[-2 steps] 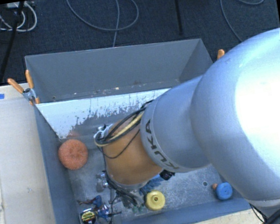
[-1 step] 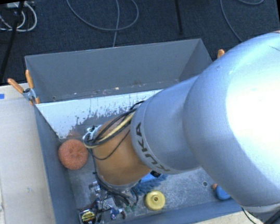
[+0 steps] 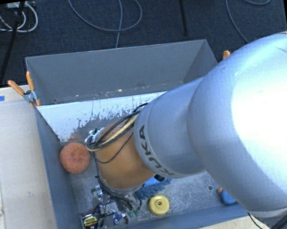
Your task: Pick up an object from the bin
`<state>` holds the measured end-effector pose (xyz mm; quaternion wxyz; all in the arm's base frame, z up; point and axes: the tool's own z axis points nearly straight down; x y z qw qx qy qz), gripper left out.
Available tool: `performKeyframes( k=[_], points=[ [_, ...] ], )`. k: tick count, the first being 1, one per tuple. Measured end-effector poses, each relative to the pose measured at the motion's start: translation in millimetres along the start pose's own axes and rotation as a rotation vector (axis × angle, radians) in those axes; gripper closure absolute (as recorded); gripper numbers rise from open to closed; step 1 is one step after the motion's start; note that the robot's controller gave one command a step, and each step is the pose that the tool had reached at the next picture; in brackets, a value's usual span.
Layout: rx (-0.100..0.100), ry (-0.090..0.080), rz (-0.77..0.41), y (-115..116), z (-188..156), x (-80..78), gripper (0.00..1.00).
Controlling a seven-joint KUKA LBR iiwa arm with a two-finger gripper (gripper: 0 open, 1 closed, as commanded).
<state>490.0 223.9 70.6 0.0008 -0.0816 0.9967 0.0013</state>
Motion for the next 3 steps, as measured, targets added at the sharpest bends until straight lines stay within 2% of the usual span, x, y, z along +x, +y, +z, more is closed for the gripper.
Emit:
performKeyframes(
  k=[1, 2, 3],
  points=[
    [0.004, 0.007, -0.017, 9.0, -46.3, 10.6, 1.00],
    [0.003, 0.005, -0.039, 7.5, -104.8, 4.4, 1.00],
    [0.003, 0.004, -0.011, 8.5, -146.9, -5.5, 1.00]
  ],
)
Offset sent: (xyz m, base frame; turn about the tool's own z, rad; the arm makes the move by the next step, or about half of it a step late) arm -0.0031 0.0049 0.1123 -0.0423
